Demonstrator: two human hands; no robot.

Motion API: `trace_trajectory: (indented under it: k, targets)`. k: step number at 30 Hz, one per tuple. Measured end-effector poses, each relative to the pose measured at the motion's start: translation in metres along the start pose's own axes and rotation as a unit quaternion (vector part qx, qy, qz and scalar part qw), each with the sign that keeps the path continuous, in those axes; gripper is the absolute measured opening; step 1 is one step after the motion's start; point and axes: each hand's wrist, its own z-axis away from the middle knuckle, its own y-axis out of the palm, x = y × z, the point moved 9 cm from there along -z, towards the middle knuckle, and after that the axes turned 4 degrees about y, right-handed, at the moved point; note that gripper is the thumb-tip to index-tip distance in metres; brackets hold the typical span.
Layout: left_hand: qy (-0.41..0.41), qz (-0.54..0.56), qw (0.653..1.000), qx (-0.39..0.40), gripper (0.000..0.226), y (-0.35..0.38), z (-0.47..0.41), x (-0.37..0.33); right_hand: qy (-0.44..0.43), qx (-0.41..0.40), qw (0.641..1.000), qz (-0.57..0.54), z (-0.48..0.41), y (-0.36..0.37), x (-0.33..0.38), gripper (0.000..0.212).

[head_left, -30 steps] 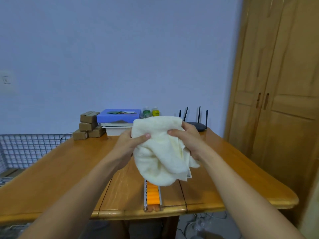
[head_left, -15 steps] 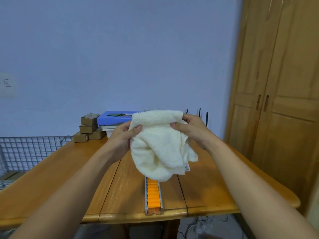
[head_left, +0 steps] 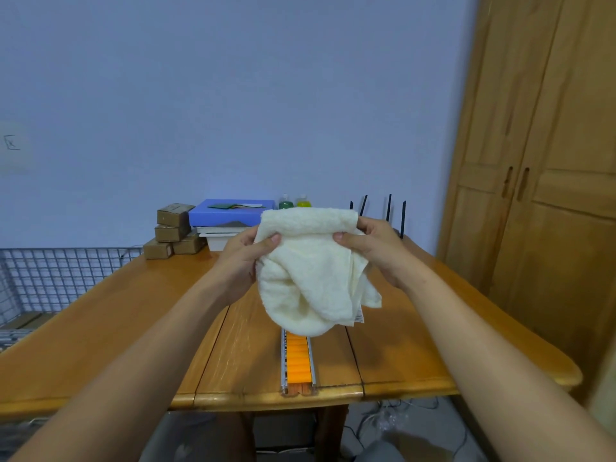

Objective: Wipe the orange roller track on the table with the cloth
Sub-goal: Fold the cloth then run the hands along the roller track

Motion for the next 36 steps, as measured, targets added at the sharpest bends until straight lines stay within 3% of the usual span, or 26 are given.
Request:
trace_trajectory:
  k: [5,9,14,20,24,26,29,32,36]
  targets:
    - [-0.006,-0.008,1.0,0.02,0.034,0.007,-0.003,0.011,0.008,-0.005,1.0,0.016,-0.003,-0.005,-0.015,0.03]
    - [0.006,-0.085,0.996,0.011,0.036,0.009,-0.015,0.016,0.008,-0.025,0.998,0.057,-0.005,-0.017,-0.023,0.029]
    - [0.065,-0.175,0.982,-0.015,0.035,0.021,-0.032,0.026,-0.04,-0.111,0.985,0.127,-0.006,-0.041,-0.02,0.022]
    - [0.112,-0.19,0.975,-0.01,0.027,0.059,-0.042,0.058,-0.087,-0.191,0.965,0.158,0.002,-0.072,-0.037,0.029]
    - [0.118,-0.233,0.965,0.028,0.042,0.075,-0.042,0.095,-0.094,-0.178,0.959,0.197,0.012,-0.087,-0.067,0.032]
    - [0.132,-0.287,0.947,0.065,0.05,0.083,-0.039,0.114,-0.075,-0.161,0.961,0.212,0.019,-0.094,-0.093,0.035]
    - [0.15,-0.35,0.914,0.138,0.045,0.1,-0.028,0.136,-0.044,-0.114,0.971,0.204,0.03,-0.102,-0.126,0.034]
    - [0.161,-0.428,0.858,0.235,0.045,0.114,-0.012,0.15,0.022,-0.007,0.977,0.214,0.039,-0.101,-0.157,0.029]
    - [0.119,-0.524,0.771,0.341,0.037,0.127,0.013,0.166,0.106,0.12,0.936,0.314,0.054,-0.094,-0.185,0.048]
